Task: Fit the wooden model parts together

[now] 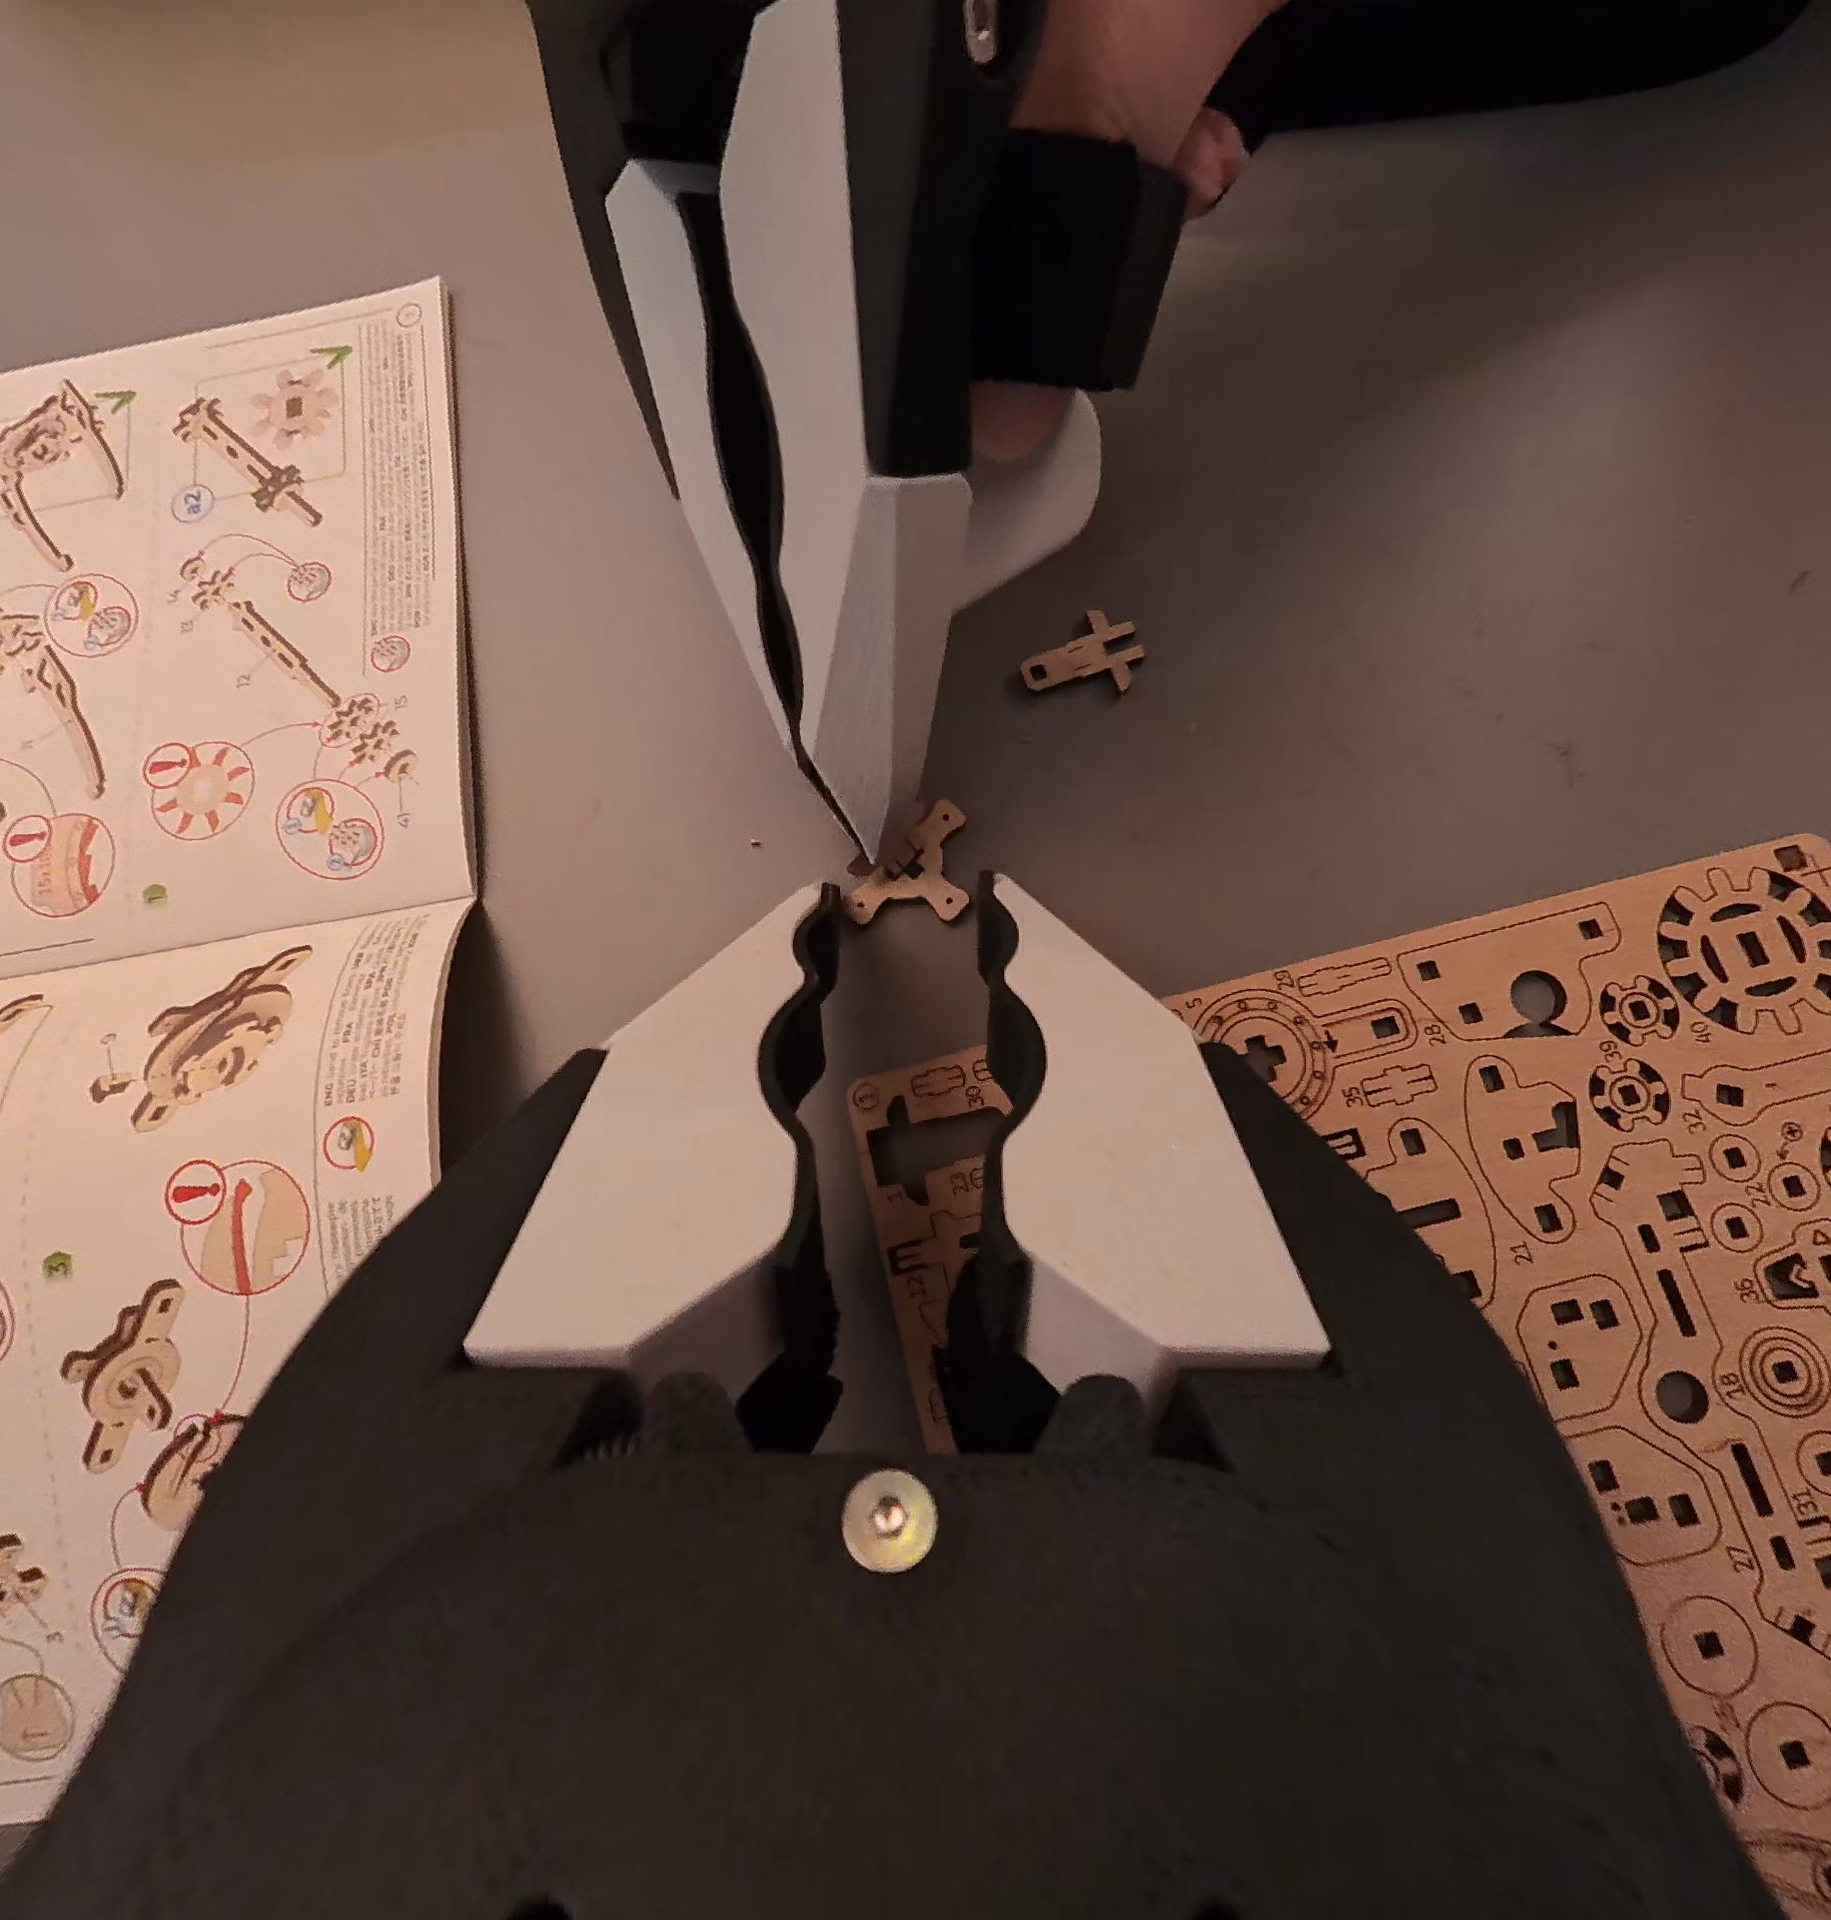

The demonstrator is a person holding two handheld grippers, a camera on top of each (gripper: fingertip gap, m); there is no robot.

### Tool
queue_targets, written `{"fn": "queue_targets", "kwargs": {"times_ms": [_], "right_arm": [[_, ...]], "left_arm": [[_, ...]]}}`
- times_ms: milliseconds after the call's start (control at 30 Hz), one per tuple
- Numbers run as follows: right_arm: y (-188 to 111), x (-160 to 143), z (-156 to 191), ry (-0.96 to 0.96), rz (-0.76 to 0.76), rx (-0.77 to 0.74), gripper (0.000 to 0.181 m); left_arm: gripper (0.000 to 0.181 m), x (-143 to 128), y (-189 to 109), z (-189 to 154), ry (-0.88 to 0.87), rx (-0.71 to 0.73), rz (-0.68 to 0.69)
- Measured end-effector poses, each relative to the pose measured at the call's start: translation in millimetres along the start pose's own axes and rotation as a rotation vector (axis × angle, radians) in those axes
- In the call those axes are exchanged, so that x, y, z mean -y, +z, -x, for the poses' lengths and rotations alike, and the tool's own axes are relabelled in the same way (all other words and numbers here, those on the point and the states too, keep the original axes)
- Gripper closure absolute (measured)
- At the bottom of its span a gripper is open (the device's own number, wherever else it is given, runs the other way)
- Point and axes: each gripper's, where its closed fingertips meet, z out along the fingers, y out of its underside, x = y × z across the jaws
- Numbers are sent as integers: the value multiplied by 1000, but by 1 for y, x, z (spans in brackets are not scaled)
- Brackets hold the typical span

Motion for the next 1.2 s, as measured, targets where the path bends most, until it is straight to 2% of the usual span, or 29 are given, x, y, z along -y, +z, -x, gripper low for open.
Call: {"fn": "queue_targets", "kwargs": {"times_ms": [267, 567, 767, 933, 1200], "right_arm": [[0, 0, 0, -83, -12, -98, 181], [1, 1, 0, -179, -5, -197, 181], [5, 1, 4, -212, -12, -164, 181], [5, 0, 5, -337, 12, -183, 180], [6, -1, 6, -428, 3, -133, 180]], "left_arm": [[153, -6, -6, 6, -31, -8, 8], [162, -6, -8, 11, -58, -11, -18], [166, -3, -9, 12, -69, -30, -53], [178, 1, -11, 7, -55, -71, -92], [177, 6, -12, 2, 13, -78, -121]]}}
